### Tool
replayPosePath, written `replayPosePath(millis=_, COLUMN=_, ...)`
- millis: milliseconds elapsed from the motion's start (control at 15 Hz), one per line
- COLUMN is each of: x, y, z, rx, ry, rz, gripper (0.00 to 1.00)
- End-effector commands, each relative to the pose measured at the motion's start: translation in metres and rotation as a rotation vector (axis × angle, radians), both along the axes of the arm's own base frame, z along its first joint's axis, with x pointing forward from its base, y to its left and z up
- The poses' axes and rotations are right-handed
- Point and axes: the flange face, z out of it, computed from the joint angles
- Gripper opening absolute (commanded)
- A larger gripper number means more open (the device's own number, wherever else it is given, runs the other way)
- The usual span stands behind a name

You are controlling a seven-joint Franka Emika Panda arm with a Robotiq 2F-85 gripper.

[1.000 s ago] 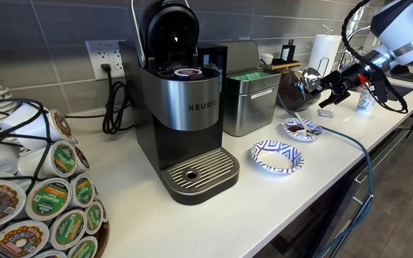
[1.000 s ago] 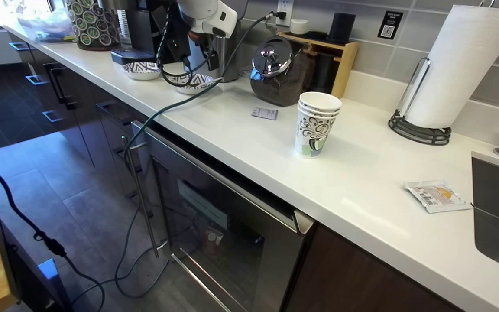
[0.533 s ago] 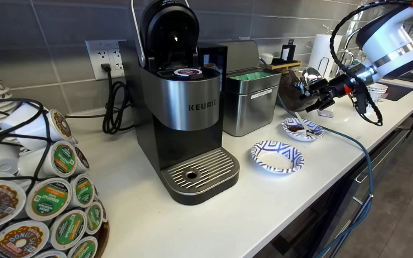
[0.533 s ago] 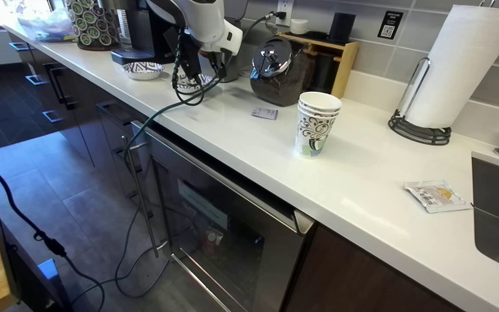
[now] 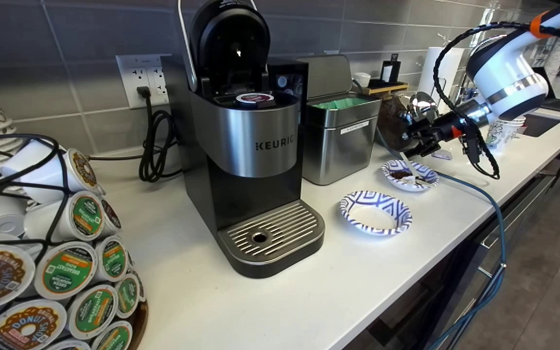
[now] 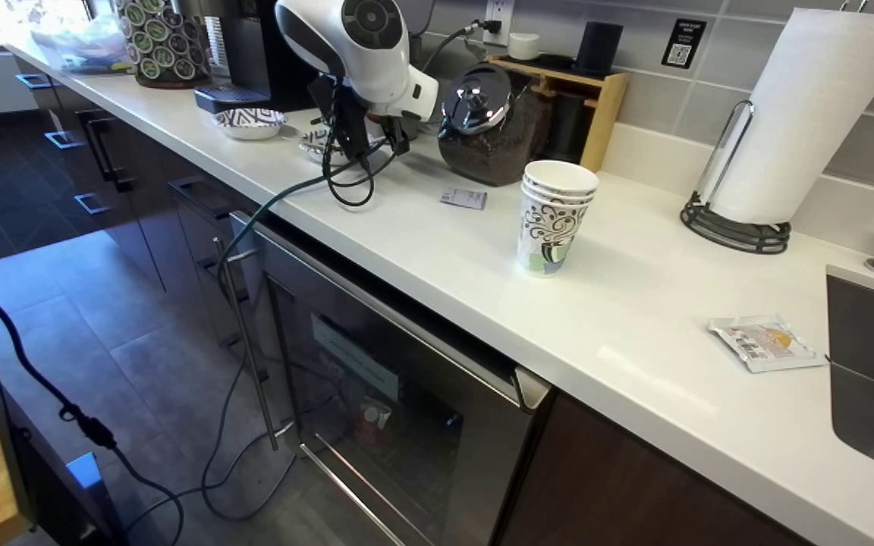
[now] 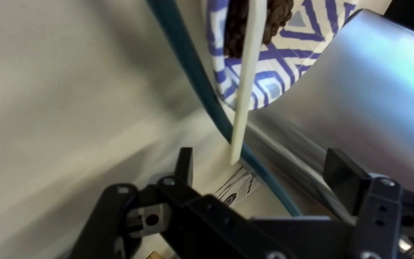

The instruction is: Use the spoon to move the contents in one plate to another

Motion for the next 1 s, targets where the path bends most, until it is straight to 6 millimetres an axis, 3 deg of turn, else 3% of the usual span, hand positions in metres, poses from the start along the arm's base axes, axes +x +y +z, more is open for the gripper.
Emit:
replayPosePath(millis=0, x=0.010, y=-0.004, z=-0.011, rx=0.002, ry=-0.009, rz=-0.023, gripper=0.67)
replayPosePath(millis=67, x=0.011, y=-0.004, z=-0.011, rx=0.003, ry=-0.010, rz=-0.022, gripper=0.53)
replayPosePath(millis=133, x=0.011, y=-0.004, z=-0.010, rx=0.002, ry=-0.011, rz=-0.025, gripper=0.47)
replayPosePath(millis=267, x=0.010, y=-0.005, z=-0.005, rx=0.002, ry=-0.015, rz=-0.032, gripper=0.43)
replayPosePath(millis=400, x=0.007, y=-0.007, z=-0.003, rx=-0.003, ry=-0.014, rz=-0.038, gripper=0.45)
replayPosePath(millis=667, x=0.001, y=-0.017, z=-0.005, rx=-0.023, ry=0.000, rz=-0.072, gripper=0.60)
replayPosePath(millis=933, x=-0.009, y=-0.016, z=-0.004, rx=-0.024, ry=0.003, rz=-0.073, gripper=0.53)
